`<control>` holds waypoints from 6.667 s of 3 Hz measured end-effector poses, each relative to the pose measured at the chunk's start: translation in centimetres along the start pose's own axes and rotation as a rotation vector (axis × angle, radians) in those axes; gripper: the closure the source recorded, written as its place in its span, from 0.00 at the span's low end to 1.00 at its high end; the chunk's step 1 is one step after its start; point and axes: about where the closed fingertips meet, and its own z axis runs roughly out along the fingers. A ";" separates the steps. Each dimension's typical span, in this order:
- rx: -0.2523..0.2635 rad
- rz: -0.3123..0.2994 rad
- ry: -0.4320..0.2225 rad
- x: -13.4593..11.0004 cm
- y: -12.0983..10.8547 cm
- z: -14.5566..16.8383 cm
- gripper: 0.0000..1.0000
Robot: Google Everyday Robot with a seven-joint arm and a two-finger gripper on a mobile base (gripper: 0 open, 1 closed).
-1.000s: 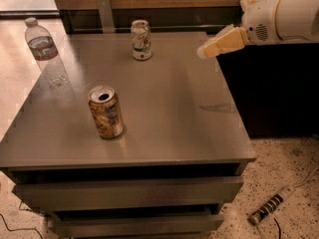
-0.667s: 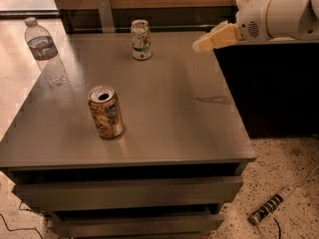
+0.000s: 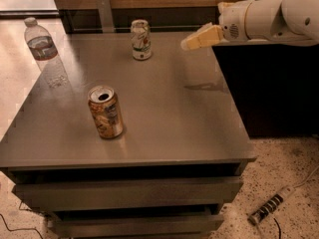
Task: Knock 7up can over
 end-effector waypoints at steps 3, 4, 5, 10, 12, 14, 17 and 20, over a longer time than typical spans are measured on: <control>-0.143 0.079 -0.204 0.3 0.9 9.5 0.00; -0.156 0.078 -0.200 0.2 1.1 10.1 0.00; -0.214 0.080 -0.218 0.0 1.4 12.9 0.00; -0.279 0.132 -0.295 -0.6 3.7 19.7 0.00; -0.267 0.137 -0.305 -0.8 4.3 21.0 0.44; -0.278 0.137 -0.304 -1.0 4.9 21.5 0.98; -0.225 0.062 -0.137 -1.7 4.5 18.2 1.00; -0.196 -0.127 0.188 -1.6 3.3 16.3 1.00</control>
Offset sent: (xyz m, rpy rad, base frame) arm 0.0670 0.0661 -0.0440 0.2490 -0.0116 0.1665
